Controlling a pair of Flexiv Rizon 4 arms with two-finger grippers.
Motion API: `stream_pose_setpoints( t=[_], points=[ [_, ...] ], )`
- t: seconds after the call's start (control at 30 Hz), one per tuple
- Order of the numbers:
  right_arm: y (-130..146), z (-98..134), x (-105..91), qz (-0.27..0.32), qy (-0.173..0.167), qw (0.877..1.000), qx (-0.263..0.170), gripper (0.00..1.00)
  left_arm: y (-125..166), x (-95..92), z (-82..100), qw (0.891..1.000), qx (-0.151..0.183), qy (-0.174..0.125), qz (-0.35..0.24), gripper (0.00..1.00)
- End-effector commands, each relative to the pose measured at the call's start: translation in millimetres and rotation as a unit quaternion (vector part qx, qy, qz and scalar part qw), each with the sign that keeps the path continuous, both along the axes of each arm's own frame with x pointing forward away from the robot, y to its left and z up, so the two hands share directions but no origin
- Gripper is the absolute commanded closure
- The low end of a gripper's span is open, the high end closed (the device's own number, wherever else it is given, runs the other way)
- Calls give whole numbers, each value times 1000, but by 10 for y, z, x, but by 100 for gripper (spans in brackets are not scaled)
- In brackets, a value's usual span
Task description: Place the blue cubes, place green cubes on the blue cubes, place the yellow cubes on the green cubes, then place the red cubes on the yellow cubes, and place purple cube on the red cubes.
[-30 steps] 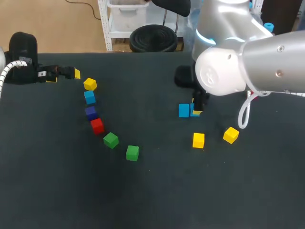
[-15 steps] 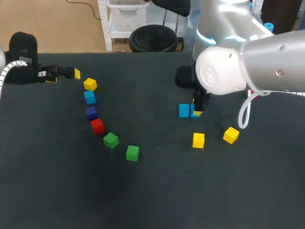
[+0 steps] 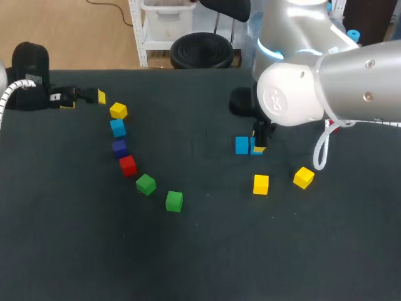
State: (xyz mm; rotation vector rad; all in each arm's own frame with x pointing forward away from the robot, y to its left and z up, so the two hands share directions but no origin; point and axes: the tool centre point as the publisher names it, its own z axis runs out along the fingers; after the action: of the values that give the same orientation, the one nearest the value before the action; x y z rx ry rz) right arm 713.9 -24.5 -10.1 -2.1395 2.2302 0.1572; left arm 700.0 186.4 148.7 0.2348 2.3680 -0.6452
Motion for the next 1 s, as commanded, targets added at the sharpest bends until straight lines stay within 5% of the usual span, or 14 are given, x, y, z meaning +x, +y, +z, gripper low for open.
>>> stream_pose_setpoints(
  t=[0.03,1.0],
  points=[
    [20,-51,-12,1,-4,1000,1,88,-2,-1,3,1000,1,0,0,0],
    [9,-60,31,8,-7,1000,1,84,-2,-1,3,1000,1,0,0,0]
  ],
)
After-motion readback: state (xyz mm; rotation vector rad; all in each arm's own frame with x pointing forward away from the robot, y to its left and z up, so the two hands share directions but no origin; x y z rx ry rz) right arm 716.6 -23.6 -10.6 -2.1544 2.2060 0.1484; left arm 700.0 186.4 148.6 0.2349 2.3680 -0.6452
